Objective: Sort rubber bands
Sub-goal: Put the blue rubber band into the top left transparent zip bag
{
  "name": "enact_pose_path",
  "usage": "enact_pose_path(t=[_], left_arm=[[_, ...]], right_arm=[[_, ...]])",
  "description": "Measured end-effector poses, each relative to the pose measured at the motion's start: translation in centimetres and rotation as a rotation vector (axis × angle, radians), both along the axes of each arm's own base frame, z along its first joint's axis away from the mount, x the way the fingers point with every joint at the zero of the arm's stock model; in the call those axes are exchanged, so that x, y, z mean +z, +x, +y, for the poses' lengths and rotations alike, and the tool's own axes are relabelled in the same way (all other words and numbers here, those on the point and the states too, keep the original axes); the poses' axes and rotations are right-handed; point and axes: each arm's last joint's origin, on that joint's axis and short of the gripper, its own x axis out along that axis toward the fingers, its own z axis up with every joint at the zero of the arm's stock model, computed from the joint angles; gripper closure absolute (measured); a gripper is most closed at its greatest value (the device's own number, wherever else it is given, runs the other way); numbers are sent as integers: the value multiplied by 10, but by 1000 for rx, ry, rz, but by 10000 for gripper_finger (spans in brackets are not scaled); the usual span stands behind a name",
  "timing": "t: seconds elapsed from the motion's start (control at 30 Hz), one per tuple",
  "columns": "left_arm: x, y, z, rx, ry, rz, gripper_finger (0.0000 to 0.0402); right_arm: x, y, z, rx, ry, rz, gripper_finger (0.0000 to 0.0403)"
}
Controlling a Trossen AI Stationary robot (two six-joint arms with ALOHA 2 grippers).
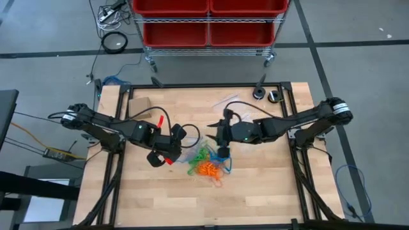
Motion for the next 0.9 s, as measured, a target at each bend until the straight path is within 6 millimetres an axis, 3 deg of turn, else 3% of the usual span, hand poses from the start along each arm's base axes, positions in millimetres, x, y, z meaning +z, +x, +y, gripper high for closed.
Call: enact_pose_path(t=[0.13, 0.4, 0.57, 0.9], left_arm=[[0, -1, 0, 6, 1, 12, 401], [-1, -2, 0, 5, 3, 19, 401], [-1, -2, 1, 5, 4, 23, 401], [-1, -2, 1, 3, 6, 25, 401]], right_arm=[[-11, -26, -5, -42, 90, -5, 252], [-74, -62, -7, -79, 317, 69, 247], [-110, -62, 1, -43, 419, 87, 251], [-169, -41, -2, -93, 403, 250, 261]])
